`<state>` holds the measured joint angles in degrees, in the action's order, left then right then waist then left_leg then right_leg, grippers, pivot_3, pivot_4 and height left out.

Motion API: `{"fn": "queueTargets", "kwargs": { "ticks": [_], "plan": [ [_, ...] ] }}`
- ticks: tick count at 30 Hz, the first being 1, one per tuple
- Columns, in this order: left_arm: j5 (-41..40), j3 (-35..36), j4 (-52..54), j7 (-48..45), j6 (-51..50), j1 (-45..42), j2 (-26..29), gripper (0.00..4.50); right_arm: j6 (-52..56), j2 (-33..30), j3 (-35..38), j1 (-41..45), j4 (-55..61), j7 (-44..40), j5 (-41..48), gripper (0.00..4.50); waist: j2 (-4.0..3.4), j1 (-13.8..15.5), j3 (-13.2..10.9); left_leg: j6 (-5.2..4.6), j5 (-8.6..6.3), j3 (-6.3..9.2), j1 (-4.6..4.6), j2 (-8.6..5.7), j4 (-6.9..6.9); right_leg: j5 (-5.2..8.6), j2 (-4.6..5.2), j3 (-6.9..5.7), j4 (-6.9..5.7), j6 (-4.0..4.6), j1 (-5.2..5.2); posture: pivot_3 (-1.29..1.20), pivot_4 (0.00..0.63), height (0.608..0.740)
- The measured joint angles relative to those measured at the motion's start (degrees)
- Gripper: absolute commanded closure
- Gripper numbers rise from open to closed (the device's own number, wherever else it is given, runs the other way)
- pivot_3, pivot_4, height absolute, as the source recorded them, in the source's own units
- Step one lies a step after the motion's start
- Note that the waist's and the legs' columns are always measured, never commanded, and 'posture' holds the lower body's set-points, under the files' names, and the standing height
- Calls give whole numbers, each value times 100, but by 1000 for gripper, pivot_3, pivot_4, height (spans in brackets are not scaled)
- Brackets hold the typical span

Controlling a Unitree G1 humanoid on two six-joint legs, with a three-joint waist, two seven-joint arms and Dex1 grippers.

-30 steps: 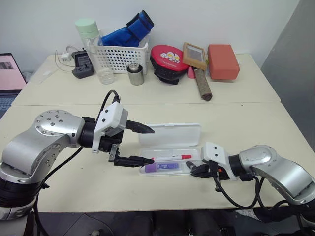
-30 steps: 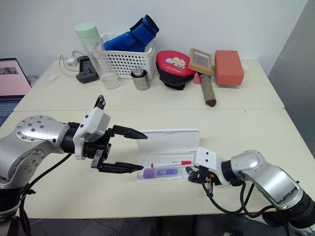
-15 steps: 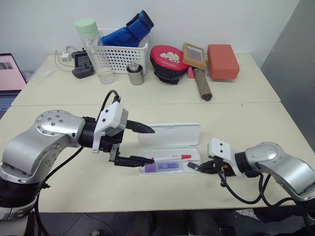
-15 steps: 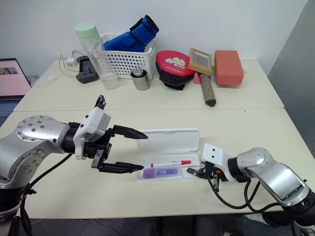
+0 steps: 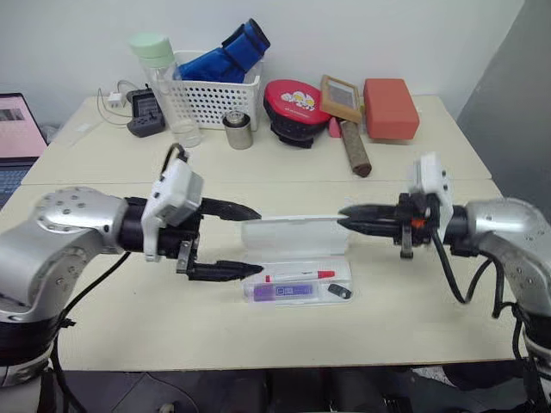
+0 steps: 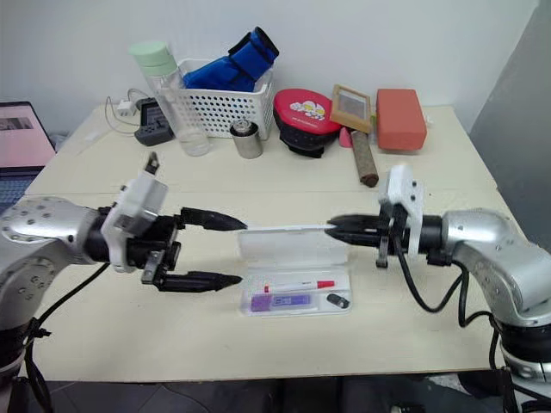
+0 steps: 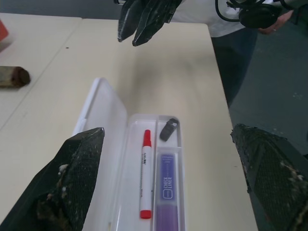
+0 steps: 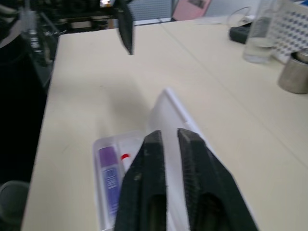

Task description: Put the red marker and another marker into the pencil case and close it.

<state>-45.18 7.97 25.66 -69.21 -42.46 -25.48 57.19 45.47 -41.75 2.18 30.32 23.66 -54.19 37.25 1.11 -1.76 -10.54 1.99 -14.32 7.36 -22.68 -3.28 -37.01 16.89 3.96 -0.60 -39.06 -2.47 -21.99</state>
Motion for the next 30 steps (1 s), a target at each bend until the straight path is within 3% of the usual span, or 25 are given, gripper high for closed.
{"fn": "queueTargets", "kwargs": {
  "ticks": [9, 14, 21, 24, 30],
  "plan": [
    [49, 274, -282, 39, 42, 142, 157, 0, -793, 806, -704, 1762, -2631, 2, -952, 1070, -1, -59, -1, 2, 1, -8, -2, 8, 3, -2, -2, 5, -6, 5, -14, 0, 150, 740],
    [51, 620, -294, 102, 40, 485, 323, 0, -1491, 1121, -1249, 2285, -3836, -300, -1616, 26, -2, -65, -1, 22, 13, -17, -14, 3, 3, -2, 0, 13, 0, 5, -28, 0, 150, 740],
    [29, 1121, -259, 171, 34, 843, 465, 0, -2367, 1413, -1626, 2758, -5234, -841, -2322, 26, -4, -64, -2, 25, 14, -14, -13, 5, 3, -3, 0, 11, -3, 6, -28, 0, 150, 740],
    [12, 1260, -187, 230, 28, 980, 480, 0, -2617, 1608, -1674, 3000, -5836, -1006, -2528, 536, -4, -66, -3, 31, 18, -14, -12, 5, 4, -5, 0, 11, -5, 8, -29, 0, 150, 740],
    [-3, 1495, -98, 253, 26, 1105, 497, 0, -2967, 1829, -1700, 3409, -6567, -1531, -2751, 2018, -5, -87, -3, 33, 19, -12, -12, 7, 5, -5, 0, 10, -4, 9, -29, 0, 150, 740]
  ]
}}
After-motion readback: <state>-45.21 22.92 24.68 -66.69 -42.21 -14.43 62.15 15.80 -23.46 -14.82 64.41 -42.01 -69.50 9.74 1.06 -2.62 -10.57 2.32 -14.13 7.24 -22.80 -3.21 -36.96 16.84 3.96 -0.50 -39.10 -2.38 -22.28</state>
